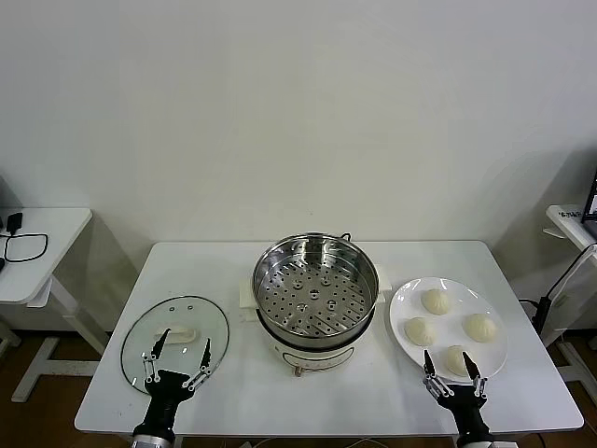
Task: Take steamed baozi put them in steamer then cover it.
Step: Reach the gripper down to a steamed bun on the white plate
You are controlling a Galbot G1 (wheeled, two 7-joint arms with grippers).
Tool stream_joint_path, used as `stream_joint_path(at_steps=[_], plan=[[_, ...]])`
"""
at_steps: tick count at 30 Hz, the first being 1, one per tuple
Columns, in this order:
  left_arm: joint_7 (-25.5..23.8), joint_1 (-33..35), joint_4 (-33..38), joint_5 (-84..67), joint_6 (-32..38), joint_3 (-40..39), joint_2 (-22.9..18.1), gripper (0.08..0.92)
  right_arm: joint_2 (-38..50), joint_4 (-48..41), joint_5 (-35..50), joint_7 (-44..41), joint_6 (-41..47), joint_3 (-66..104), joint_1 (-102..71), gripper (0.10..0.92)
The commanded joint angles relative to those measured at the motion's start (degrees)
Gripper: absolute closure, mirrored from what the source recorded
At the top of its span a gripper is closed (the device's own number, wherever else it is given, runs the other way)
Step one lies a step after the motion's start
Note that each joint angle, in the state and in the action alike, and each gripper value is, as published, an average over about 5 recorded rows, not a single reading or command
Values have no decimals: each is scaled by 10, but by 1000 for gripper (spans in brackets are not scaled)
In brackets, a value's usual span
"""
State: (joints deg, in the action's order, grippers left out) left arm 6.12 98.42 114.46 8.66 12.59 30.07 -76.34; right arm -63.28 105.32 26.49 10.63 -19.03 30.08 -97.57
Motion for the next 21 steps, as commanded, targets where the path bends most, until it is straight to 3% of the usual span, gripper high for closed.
stream_joint_path(at_steps=[1,7,15,18,21], plan=[[3,5,16,-2,0,-3,1,177,18,4,2,26,28,10,31,203],[3,9,40,-6,-9,-16,5,177,91,-32,58,34,95,12,158,203],[5,14,77,-8,-21,-37,4,177,209,-198,183,3,175,-119,426,203],[6,18,85,-7,-23,-43,4,177,233,-297,206,-60,177,-185,527,203],[7,19,87,-7,-24,-46,5,177,255,-378,194,-207,186,-244,605,203]])
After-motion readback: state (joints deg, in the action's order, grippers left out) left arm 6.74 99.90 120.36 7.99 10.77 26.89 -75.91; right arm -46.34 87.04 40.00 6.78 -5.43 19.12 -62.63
